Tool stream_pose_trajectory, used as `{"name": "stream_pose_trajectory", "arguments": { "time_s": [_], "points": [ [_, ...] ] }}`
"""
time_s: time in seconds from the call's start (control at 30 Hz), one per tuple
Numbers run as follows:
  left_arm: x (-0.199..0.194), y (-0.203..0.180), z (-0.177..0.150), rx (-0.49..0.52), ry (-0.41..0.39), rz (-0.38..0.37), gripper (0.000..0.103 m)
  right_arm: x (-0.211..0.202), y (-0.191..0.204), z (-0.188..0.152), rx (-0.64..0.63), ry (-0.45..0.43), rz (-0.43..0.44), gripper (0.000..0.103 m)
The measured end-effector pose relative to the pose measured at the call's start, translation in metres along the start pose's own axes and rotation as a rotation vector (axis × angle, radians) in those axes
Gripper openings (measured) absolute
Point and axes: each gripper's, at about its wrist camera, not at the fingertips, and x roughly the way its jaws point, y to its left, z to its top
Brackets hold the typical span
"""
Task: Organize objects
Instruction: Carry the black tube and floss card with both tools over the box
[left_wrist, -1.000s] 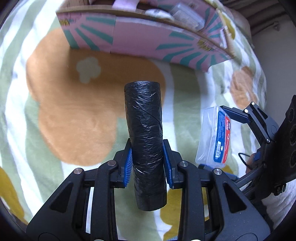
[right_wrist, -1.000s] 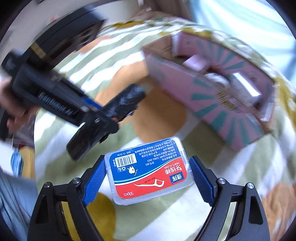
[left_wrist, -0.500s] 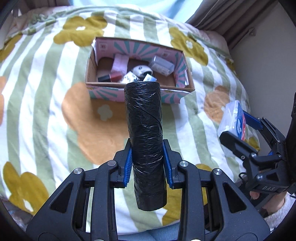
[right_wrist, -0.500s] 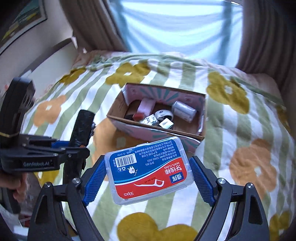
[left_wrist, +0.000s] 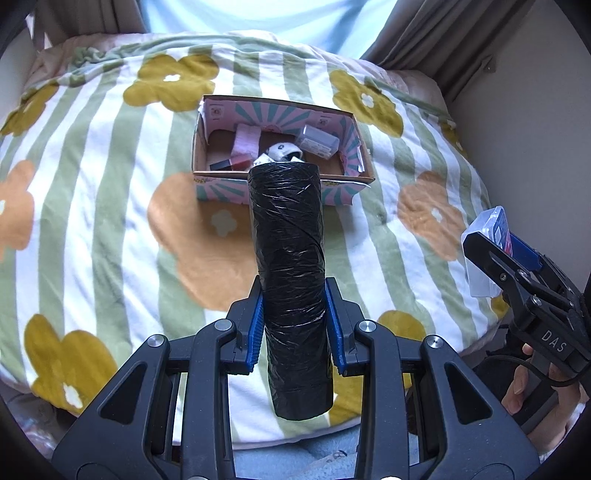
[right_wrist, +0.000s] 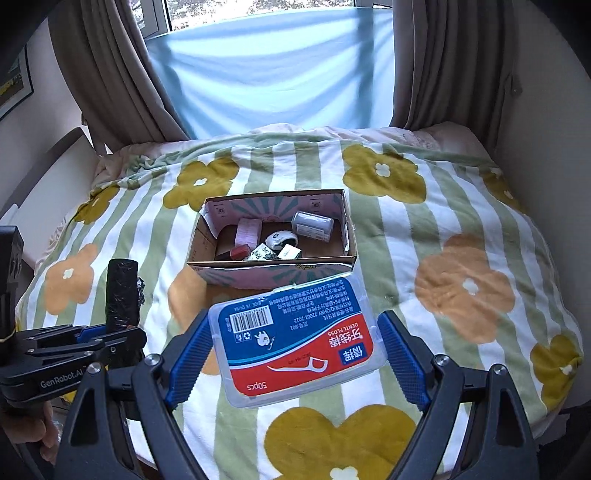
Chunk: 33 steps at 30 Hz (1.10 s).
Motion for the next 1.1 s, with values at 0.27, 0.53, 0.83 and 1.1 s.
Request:
{"name": "stream_pose_trajectory", "arguments": {
  "time_s": [0.27,0.53,0.83,1.1],
  "points": [
    [-0.005,0.007,0.012,-0.007,-0.015,-0.005,0.027,0.008,0.002,0.015,0.007,0.0,0.015,0.085],
    [0.002,0.015,0.061,0.004,-0.031,-0.01,0.027,0.03,0.007,0.059,-0.024,-0.007,0.033,0.085],
    [0.037,0.027,0.147,0.039,-0.032,0.01,0.027,0.093,0.003,0.122,-0.038,-0.001,0.034,0.085],
    [0.12,0.044,0.217,0.041,0.061,0.001,0.027,0.184,-0.002,0.153,-0.019,0.082,0.062,0.085]
  ]
}}
